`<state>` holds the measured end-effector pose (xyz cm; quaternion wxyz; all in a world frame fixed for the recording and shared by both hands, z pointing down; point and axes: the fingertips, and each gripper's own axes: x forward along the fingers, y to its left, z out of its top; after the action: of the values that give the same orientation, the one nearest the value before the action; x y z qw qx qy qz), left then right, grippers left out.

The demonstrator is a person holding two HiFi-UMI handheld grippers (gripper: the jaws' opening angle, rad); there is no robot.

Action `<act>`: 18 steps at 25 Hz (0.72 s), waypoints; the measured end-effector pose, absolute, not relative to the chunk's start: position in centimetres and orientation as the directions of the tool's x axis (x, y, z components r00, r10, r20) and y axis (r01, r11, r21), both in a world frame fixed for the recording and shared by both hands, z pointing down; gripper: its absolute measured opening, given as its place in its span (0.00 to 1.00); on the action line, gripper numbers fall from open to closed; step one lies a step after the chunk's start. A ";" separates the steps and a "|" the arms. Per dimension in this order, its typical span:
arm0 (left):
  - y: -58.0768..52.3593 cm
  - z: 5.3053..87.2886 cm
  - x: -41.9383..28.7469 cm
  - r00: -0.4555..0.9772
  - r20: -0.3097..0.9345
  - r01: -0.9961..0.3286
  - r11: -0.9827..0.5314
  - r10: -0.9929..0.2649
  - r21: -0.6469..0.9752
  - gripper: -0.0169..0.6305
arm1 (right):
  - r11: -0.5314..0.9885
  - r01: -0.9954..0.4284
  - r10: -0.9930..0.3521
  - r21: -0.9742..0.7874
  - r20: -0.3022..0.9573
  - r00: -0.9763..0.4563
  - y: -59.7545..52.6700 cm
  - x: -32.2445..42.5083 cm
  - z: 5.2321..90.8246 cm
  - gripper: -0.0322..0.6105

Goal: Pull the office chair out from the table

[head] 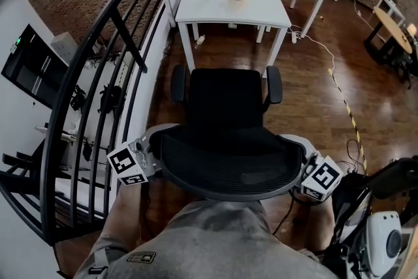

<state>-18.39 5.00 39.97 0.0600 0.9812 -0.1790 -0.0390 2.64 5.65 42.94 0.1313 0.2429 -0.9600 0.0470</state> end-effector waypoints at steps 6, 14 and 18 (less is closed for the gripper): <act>6.2 41.6 -22.4 0.892 -0.038 -0.439 -0.883 -0.451 0.169 0.46 | 0.789 -0.614 -0.576 -0.037 0.304 -0.759 6.6 5.2 43.8 0.51; 8.2 44.2 -23.0 0.848 0.027 -0.523 -0.828 -0.529 0.201 0.46 | 0.736 -0.677 -0.625 -0.027 0.357 -0.694 7.8 7.7 44.7 0.52; 10.0 45.1 -23.0 0.837 0.062 -0.544 -0.811 -0.544 0.216 0.32 | 0.736 -0.677 -0.620 -0.023 0.378 -0.687 8.5 8.2 45.3 0.51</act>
<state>-23.01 10.00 45.15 0.1129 0.9516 -0.2857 -0.0011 8.20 8.50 45.34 0.1753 0.3543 -0.9150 0.0807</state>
